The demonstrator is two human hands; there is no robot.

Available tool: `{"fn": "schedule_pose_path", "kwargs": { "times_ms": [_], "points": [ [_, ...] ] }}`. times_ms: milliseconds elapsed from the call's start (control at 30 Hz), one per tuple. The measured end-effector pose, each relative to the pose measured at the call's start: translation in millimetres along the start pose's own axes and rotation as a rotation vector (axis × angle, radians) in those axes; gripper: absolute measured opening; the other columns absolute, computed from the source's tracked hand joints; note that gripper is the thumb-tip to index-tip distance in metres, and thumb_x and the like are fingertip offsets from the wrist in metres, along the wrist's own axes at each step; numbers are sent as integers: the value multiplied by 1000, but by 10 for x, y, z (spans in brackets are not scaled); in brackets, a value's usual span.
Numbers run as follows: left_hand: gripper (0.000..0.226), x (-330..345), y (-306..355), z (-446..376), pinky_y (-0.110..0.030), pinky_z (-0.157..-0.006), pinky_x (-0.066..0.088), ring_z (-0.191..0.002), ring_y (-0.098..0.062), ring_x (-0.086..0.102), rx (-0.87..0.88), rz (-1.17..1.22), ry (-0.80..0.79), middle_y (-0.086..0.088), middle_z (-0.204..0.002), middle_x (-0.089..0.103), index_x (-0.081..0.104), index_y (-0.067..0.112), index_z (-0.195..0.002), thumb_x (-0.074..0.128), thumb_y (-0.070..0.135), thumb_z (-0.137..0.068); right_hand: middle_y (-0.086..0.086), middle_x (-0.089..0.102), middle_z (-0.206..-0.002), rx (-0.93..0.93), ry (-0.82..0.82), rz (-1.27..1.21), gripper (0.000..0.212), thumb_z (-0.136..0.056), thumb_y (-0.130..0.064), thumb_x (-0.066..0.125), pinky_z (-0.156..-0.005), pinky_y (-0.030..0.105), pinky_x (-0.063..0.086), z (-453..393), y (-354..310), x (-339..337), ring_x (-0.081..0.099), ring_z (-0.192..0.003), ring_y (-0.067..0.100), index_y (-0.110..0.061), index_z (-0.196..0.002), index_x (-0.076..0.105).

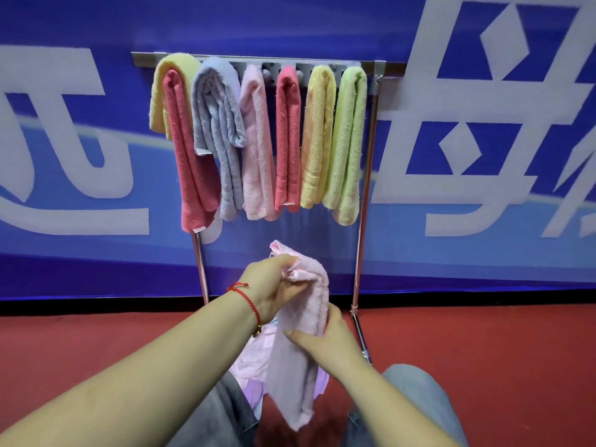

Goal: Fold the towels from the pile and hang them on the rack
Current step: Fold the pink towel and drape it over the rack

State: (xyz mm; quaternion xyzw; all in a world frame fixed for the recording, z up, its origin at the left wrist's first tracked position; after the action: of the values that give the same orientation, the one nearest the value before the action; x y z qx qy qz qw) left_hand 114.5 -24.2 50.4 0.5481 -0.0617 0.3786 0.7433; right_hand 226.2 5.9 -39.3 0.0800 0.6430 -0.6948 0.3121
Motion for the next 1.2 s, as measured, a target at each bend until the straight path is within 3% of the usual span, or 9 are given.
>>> {"fn": "schedule_pose_path", "kwargs": {
  "times_ms": [100,233,367,500,667,800,1000,1133,1200],
  "points": [
    [55,51,153,-38,-33,-49,55,-67,-20,63,63,15,-5,-18,-117,54,32,8,-141,47,-3,-89,1,63,-112,1,52,79,65,-65,-48,71,-83,31,46,-92,-37,-81,60,-103,24,-21,-119,48],
    [75,118,417,-50,-32,-52,56,-75,-24,62,200,-174,-33,-14,-128,44,10,35,-148,38,-6,-92,8,66,-107,-18,96,133,23,-87,-26,51,-69,25,37,-182,-129,-273,59,-98,29,-16,-106,58],
    [56,117,639,-124,-18,-42,52,-48,-13,63,194,-298,20,-12,-100,61,40,27,-138,40,-5,-93,9,65,-107,-70,183,216,21,-91,-22,44,-73,30,42,-303,-360,-603,58,-99,31,-14,-101,60],
    [28,33,740,-279,-15,-41,49,-43,-9,60,-34,-240,9,-2,-58,65,63,11,-98,37,4,-91,7,64,-105,-146,240,317,24,-89,-15,42,-76,33,46,-479,-782,-1000,58,-98,30,-15,-104,61],
    [10,57,960,-394,-17,-48,41,-49,-11,51,-132,-375,-106,-1,-63,56,60,10,-80,56,16,-73,6,58,-89,-259,164,533,27,-91,-17,44,-67,27,39,-697,-1601,-1278,51,-81,25,-23,-65,42],
    [51,250,1280,-478,-17,-43,28,-45,-7,37,121,-938,-187,0,-61,44,55,16,-91,75,9,-45,-1,48,-71,-383,167,655,25,-87,-16,44,-53,28,31,-923,-2235,-1387,48,-76,26,-21,-64,37],
    [39,448,2241,-502,-15,-68,35,-95,-19,59,818,-1511,175,-5,-106,63,60,15,-112,65,13,-74,3,56,-78,-423,169,750,30,-89,-14,45,-61,25,31,-1246,-2974,-1483,44,-76,22,-21,-61,35],
    [14,468,2647,-548,-27,-68,40,-87,-25,58,890,-1584,169,-6,-87,64,62,23,-78,51,30,-75,-1,45,-71,-455,171,760,14,-86,-13,41,-49,25,26,-1431,-3382,-1502,45,-74,25,-12,-74,47],
    [31,449,2879,-556,-28,-70,38,-89,-22,53,963,-1635,233,-5,-83,62,55,25,-66,35,48,-66,6,51,-86,-467,175,721,17,-89,-13,42,-47,20,25,-1449,-3556,-1516,51,-82,29,-15,-72,45]
  ]
}}
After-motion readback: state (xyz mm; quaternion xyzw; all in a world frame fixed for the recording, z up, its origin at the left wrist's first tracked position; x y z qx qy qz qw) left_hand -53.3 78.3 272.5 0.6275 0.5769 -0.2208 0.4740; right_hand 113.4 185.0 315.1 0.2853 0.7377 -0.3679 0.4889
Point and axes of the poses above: each hand's wrist, its own z-axis away from the middle knuckle, its own x-axis out of the palm, y = z × x, the point moved 7 cm from there along -z, towards the middle knuckle
